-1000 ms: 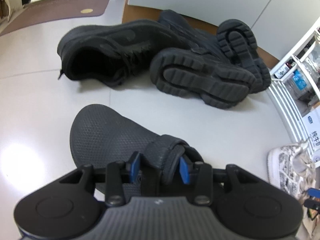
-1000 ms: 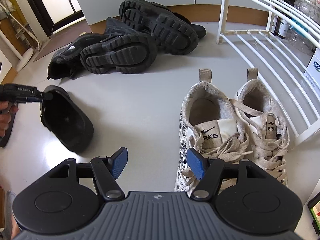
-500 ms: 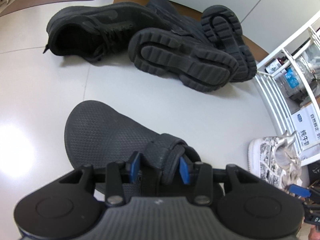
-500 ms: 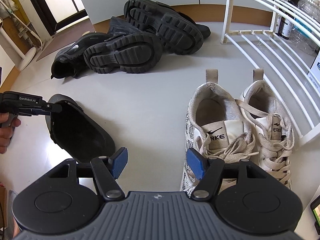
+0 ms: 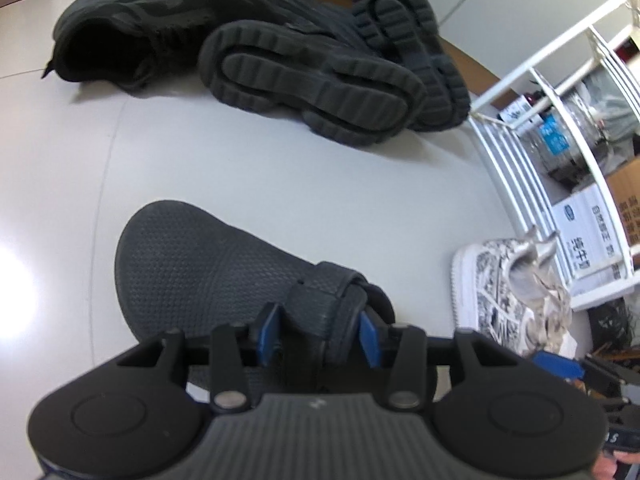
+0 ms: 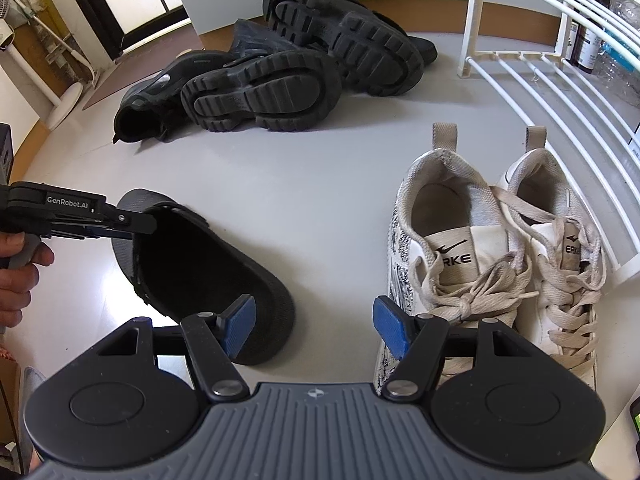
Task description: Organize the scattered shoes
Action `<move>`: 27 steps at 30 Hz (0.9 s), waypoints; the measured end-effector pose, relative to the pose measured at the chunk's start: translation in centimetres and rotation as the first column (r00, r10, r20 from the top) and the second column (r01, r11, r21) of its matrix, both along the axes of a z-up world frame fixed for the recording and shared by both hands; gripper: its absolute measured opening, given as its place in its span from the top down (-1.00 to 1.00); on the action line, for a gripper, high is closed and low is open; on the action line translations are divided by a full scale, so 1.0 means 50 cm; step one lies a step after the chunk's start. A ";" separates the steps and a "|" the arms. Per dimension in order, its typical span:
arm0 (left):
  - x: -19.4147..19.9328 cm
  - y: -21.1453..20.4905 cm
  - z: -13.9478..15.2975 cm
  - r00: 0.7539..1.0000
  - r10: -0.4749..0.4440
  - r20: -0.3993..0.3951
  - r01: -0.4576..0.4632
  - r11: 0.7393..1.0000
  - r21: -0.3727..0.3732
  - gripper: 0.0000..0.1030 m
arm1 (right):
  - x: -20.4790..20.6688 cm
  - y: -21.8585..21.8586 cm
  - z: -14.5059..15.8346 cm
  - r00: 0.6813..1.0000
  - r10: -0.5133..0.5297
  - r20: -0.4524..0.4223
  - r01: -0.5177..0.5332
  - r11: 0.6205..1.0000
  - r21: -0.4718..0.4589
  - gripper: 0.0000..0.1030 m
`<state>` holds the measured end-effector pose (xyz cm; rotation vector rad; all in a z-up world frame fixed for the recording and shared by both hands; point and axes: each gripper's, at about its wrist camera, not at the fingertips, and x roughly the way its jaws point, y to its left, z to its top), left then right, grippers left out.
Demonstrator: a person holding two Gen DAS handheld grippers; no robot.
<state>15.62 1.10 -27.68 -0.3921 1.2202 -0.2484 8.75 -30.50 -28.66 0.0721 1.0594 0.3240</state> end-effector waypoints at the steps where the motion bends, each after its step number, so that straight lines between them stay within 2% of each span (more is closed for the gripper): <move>1: -0.002 -0.006 -0.001 1.000 -0.008 -0.001 0.008 1.000 -0.004 0.11 | 0.000 0.001 0.000 1.000 0.002 -0.001 -0.002 1.000 0.000 -0.36; 9: -0.028 -0.056 -0.006 0.997 -0.070 -0.023 0.069 0.997 -0.046 0.09 | -0.002 0.002 -0.003 1.000 0.007 -0.008 -0.007 1.000 0.005 -0.36; 16: -0.016 -0.053 -0.002 0.995 -0.090 -0.030 0.087 0.993 -0.081 0.06 | -0.008 0.005 -0.009 0.999 0.032 -0.035 -0.031 0.999 0.014 -0.36; 27: 0.015 0.014 0.000 1.000 -0.008 0.001 0.008 0.998 -0.068 0.06 | -0.018 0.018 -0.019 0.992 0.094 -0.079 -0.092 0.995 0.037 -0.36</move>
